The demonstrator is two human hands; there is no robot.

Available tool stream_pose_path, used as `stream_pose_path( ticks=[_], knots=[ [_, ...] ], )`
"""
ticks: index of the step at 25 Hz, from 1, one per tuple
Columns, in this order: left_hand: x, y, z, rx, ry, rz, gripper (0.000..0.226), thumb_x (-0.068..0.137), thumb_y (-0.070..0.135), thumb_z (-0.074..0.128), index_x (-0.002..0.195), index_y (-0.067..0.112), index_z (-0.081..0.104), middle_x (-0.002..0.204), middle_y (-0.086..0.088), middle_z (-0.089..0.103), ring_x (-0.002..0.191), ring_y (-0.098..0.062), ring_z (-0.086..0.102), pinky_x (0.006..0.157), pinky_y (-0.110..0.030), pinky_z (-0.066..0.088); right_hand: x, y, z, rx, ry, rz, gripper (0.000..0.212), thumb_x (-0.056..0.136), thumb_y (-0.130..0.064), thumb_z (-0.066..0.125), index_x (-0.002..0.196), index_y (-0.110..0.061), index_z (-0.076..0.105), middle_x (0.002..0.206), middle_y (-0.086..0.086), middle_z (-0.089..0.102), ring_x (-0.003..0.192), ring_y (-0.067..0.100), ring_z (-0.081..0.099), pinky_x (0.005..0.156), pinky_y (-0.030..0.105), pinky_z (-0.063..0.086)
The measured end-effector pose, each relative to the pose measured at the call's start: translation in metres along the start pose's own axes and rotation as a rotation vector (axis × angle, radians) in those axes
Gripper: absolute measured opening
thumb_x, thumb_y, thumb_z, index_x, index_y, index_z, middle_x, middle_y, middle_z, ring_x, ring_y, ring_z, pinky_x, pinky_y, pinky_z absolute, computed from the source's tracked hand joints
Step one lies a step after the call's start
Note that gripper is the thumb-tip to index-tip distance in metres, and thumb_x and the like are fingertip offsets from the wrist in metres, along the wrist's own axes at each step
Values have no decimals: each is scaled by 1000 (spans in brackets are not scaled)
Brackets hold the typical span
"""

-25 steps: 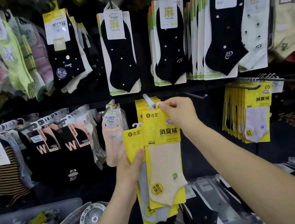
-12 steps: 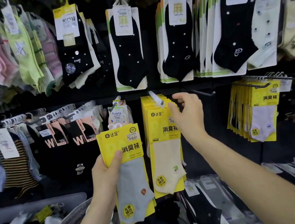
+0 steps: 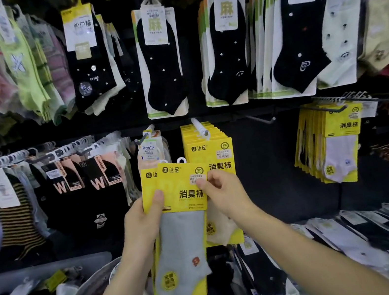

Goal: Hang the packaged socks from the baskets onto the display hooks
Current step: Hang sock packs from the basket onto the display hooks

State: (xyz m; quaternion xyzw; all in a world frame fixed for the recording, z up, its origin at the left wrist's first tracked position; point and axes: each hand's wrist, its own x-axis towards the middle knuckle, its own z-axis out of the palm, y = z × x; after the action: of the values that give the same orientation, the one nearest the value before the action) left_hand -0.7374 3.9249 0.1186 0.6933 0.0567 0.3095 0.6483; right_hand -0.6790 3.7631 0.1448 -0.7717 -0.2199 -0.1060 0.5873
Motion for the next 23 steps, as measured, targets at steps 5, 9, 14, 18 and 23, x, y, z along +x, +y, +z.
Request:
stream_pose_path(
  ticks=[5,9,14,18,23],
  knots=[
    [-3,1,2,-82,68,-29,23,93,28,53,75,19,64,65,5,69,66,-15,62,63,-32,49,2,7,-20,186,138,45,20,94,-18,54,84,-2,59,82,21,64,68,23,56,66,34,48],
    [0,2,4,-123,89,-59,20,94,30,53,82,20,66,79,-1,73,78,-22,68,74,-39,54,16,9,-44,238,285,81,17,95,-19,52,81,-22,61,81,-1,70,70,8,64,65,26,52],
    [1,2,4,-144,98,-75,22,94,31,52,87,16,66,88,-9,73,85,-28,69,78,-43,55,34,-3,-47,160,251,57,17,94,-21,54,79,-20,62,73,-6,71,68,5,68,60,20,54],
    [-1,0,0,-150,112,-83,26,94,31,52,94,9,65,94,-15,71,88,-30,68,80,-45,54,46,0,-39,61,247,104,17,93,-25,55,84,-13,63,83,5,72,84,27,69,77,42,55],
    [-3,1,0,-169,87,-75,27,94,29,51,96,6,65,95,-17,71,91,-33,67,84,-48,53,50,6,-35,25,241,100,17,93,-26,54,86,-12,63,85,6,72,85,28,68,80,46,55]
  ],
)
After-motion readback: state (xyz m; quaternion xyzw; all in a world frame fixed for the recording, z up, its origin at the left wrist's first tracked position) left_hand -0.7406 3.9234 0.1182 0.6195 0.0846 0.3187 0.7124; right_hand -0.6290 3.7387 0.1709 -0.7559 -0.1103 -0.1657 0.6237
